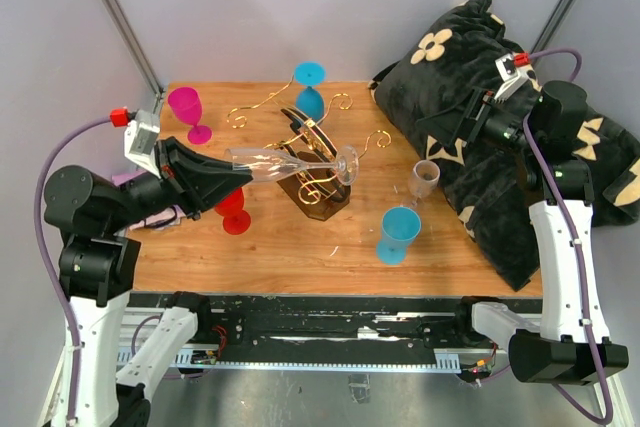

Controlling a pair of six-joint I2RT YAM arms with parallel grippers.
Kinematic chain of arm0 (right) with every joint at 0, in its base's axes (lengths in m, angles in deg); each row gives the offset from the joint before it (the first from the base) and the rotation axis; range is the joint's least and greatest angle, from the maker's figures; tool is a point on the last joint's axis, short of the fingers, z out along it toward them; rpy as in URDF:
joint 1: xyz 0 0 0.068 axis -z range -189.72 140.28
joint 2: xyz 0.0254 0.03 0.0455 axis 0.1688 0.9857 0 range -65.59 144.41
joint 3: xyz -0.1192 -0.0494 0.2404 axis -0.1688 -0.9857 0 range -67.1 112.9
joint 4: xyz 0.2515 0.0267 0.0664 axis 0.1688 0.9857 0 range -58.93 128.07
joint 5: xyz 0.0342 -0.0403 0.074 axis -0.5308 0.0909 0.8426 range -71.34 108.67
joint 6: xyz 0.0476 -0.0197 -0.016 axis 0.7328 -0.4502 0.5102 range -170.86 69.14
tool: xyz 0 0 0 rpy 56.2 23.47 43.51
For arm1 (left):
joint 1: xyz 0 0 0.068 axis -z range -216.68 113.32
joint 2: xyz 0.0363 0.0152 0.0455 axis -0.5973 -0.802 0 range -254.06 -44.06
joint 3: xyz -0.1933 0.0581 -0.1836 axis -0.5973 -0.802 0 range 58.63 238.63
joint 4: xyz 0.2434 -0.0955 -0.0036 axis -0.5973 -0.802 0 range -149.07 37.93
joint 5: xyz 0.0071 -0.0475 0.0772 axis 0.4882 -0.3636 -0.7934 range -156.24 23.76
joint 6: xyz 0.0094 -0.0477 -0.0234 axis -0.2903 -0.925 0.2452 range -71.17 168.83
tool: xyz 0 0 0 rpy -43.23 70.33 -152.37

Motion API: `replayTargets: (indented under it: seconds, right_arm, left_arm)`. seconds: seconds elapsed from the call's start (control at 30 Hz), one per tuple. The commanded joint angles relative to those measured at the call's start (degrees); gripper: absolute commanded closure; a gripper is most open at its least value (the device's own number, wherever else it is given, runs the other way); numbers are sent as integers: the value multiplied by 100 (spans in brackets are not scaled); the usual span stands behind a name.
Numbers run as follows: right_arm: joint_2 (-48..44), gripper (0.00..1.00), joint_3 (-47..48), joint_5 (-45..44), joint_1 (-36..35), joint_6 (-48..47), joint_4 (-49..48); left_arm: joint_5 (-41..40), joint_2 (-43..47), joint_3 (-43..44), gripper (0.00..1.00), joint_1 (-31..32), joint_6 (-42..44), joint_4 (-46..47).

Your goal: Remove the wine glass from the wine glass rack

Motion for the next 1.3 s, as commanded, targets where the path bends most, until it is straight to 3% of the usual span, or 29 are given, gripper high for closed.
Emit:
replayTargets:
  seconds: [0.0, 0.07, 0.17, 0.4, 0.57, 0.87, 1.03, 1.27]
  right_arm:
    - [-12, 24, 222, -133, 72, -157, 147]
    - [-13, 24, 225, -202, 72, -162, 154]
    - [-4, 24, 211, -260, 72, -153, 159]
    - [14, 25, 97, -281, 72, -113, 94]
    - [27, 25, 43, -279, 73, -147, 96]
    - [63, 25, -187, -209, 63, -180, -26]
    - [70, 25, -272, -169, 57, -194, -76]
    - [73, 25, -287, -122, 38, -139, -162]
  left_arm:
    - [231, -341, 278, 100, 96, 679, -971]
    - [-64, -592, 551, 100, 262, 1252, -2044]
    - [-532, -890, 731, 100, 560, 1787, -2848]
    - [-1732, -1244, 561, 99, 1687, 1988, -3309]
    - [-3475, -1592, 334, 100, 2829, 1827, -3316]
    - [-5436, -2443, -140, 99, 4360, 1473, -2830]
    - [-6168, -2837, -115, 99, 5130, 1290, -2501]
    - [-6493, -3691, 403, 99, 5548, 1324, -2652]
